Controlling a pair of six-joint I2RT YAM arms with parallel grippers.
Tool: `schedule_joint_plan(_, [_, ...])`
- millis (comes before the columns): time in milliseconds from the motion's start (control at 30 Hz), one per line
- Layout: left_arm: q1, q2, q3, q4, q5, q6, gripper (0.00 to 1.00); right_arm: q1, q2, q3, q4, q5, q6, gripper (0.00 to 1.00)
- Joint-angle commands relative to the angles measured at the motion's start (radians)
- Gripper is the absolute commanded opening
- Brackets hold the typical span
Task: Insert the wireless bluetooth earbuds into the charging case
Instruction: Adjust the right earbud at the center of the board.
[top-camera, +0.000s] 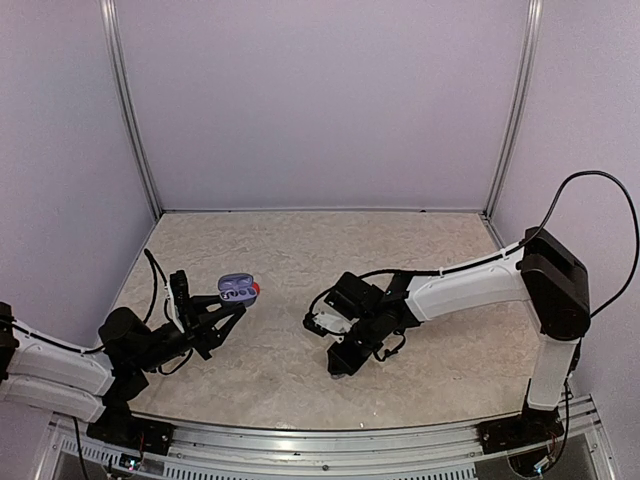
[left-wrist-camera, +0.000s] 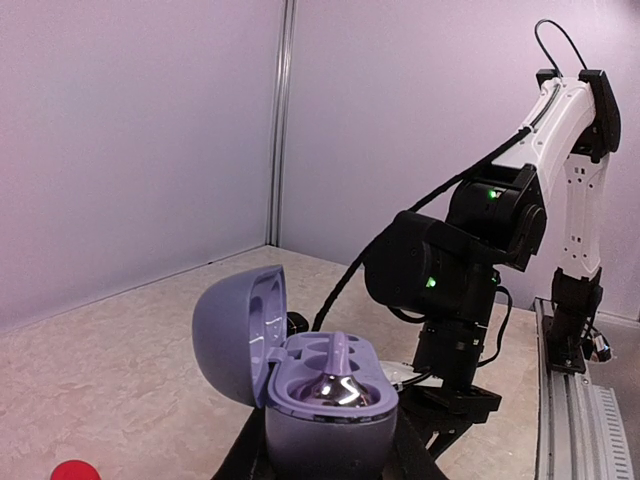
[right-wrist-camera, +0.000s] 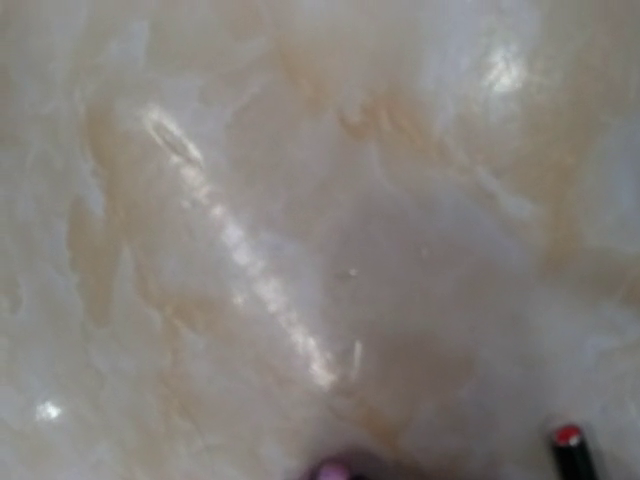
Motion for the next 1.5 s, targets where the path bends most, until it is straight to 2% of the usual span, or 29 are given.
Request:
schedule_joint_plan(0, [0.006,-0.002,-0.008,0.009,-0.003,0.013,0.00,-0.007,0.001,-0.014,0.000,0.002,-0.007,0.10])
schedule_joint_plan(133, [0.007,-0.002,-0.004,0.007,-0.002,0.013,0.00,-0.007,0.000,-0.009,-0.004,0.007,-0.010,0.10])
schedule_joint_plan(367, [0.007,0.002,0.003,0.002,0.001,0.015,0.00,-0.014,-0.041,0.009,-0.016,0.031,-0.018,0.27])
schedule_joint_plan(533, [0.007,-0.002,0.005,-0.002,0.002,0.014,0.00,-0.016,-0.098,0.038,-0.035,0.056,-0.047,0.32])
schedule_joint_plan(733, [0.007,-0.010,0.007,-0.009,0.000,0.016,0.00,-0.005,-0.163,0.024,-0.035,0.047,-0.093,0.32])
schedule_joint_plan(900, [0.007,-0.015,0.008,-0.010,0.001,0.016,0.00,0.071,-0.188,-0.014,-0.042,0.121,-0.153,0.33])
schedule_joint_plan(1033, [0.006,-0.015,0.010,-0.012,0.005,0.018,0.00,0.118,-0.167,-0.038,-0.045,0.170,-0.172,0.33])
schedule_joint_plan(1467, [0.006,-0.031,0.005,-0.021,0.001,0.017,0.00,0.157,-0.081,-0.076,0.024,0.263,-0.236,0.34])
